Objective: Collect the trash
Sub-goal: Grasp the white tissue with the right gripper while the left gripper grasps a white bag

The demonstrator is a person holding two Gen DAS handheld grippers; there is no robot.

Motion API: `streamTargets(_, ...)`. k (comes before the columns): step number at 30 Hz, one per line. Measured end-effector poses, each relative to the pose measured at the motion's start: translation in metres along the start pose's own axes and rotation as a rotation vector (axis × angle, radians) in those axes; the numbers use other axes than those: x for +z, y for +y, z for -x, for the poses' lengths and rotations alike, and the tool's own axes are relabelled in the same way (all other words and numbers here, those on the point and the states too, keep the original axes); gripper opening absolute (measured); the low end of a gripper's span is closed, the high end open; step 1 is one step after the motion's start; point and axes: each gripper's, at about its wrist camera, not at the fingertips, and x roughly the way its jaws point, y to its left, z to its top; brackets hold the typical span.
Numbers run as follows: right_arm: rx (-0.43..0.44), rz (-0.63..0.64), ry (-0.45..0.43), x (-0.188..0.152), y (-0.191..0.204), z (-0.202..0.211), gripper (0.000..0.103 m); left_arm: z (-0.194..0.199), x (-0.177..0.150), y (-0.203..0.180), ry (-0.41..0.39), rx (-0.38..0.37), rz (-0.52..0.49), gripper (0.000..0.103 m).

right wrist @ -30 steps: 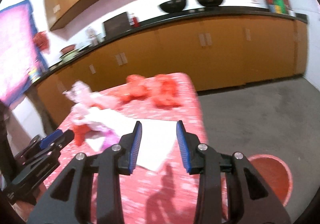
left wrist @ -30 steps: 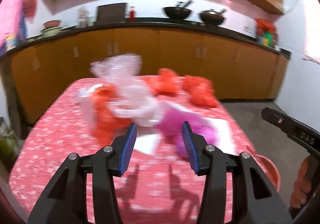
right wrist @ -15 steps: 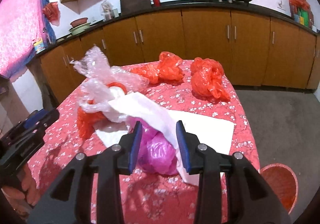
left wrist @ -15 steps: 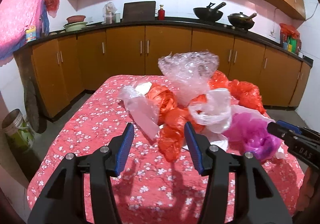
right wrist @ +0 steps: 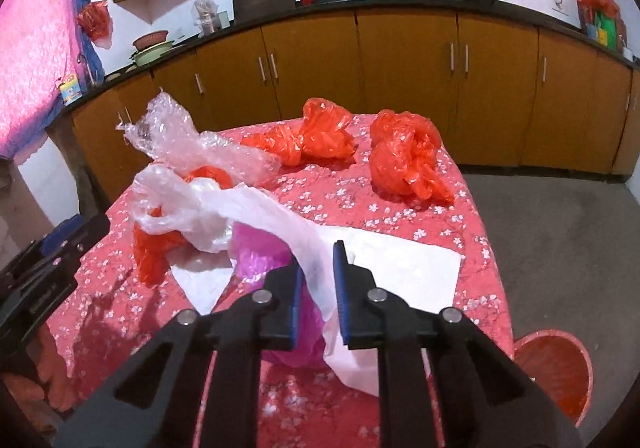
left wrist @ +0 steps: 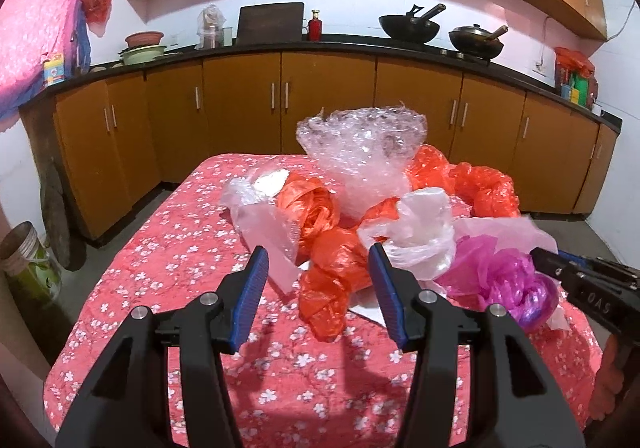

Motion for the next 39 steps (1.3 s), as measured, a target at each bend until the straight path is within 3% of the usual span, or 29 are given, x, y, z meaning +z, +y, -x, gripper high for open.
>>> streamTargets(2,-0.006,-0.002,0.001,0.000,0.000,-0.002,0.002,-0.001,0.001,-0.003,0.002,-0.004,0.001,0.053)
streamTargets(11,-0.151,-0.088,-0.079,0.013,-0.024,-0.005,0.002,-0.008,0.008,-0.018,0.005,-0.030,0.000,0.054)
streamTargets(21,-0.142,-0.103,-0.064,0.010,-0.029,-0.010,0.002,-0.017,0.024,-0.038,0.005,-0.091,0.006,0.064)
streamTargets(29,-0.146,-0.102,-0.070,0.009,-0.027,-0.009,0.002,-0.038,0.029,-0.058,0.026,-0.049,-0.051,0.063)
streamTargets(32,-0.150,-0.102,-0.072,0.008,-0.027,-0.010,0.002,-0.043,0.024,-0.056,0.047,-0.051,-0.041,0.057)
streamTargets(35,-0.149,-0.102,-0.073,0.008,-0.026,-0.010,0.002,-0.047,0.022,-0.057,0.066,-0.062,-0.040,0.042)
streamTargets(37,-0.148,-0.101,-0.073,0.008,-0.025,-0.010,0.002,-0.050,0.023,-0.059,0.080,-0.080,-0.042,0.017)
streamTargets(39,-0.147,-0.099,-0.072,0.007,-0.024,-0.010,0.002,-0.052,0.023,-0.057,0.090,-0.094,-0.039,0.010)
